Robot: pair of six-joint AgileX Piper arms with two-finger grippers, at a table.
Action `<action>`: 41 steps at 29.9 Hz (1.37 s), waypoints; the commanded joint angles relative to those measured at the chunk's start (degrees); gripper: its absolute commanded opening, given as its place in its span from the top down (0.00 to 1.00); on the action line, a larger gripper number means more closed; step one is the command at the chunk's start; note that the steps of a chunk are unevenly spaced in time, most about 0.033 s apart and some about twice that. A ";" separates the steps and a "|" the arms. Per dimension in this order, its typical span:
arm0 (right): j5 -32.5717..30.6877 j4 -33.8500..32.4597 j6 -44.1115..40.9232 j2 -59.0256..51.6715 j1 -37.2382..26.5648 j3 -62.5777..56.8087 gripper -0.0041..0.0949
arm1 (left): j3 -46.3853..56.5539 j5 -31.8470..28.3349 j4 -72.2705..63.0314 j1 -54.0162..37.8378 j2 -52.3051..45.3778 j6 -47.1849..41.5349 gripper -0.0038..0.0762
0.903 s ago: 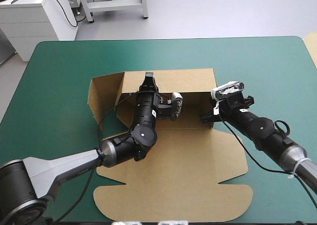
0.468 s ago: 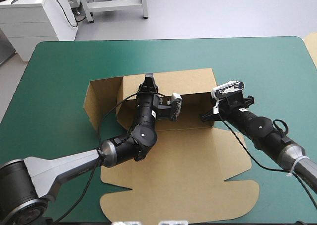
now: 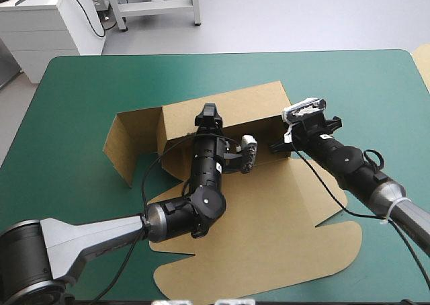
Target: Fold the box
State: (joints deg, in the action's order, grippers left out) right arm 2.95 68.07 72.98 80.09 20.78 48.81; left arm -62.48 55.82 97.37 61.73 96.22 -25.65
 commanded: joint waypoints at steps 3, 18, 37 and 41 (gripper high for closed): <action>1.85 -1.29 1.57 2.35 0.07 5.71 0.97 | -1.53 3.93 3.71 5.05 -2.62 -0.94 0.42; -9.58 -1.16 0.90 7.35 -5.53 11.77 0.97 | -13.56 0.36 -35.55 6.72 -6.08 36.34 0.94; -25.19 -37.38 -32.06 7.48 -10.19 17.97 0.97 | -40.60 2.03 -94.93 -25.33 -8.13 53.72 0.94; -26.06 -39.78 -33.98 7.48 -10.19 17.97 0.97 | -40.75 1.10 -108.30 -39.70 -9.01 50.50 0.94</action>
State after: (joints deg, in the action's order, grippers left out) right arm -23.10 31.09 40.24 89.55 11.06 65.29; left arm -101.37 59.93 -2.65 28.94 90.18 26.97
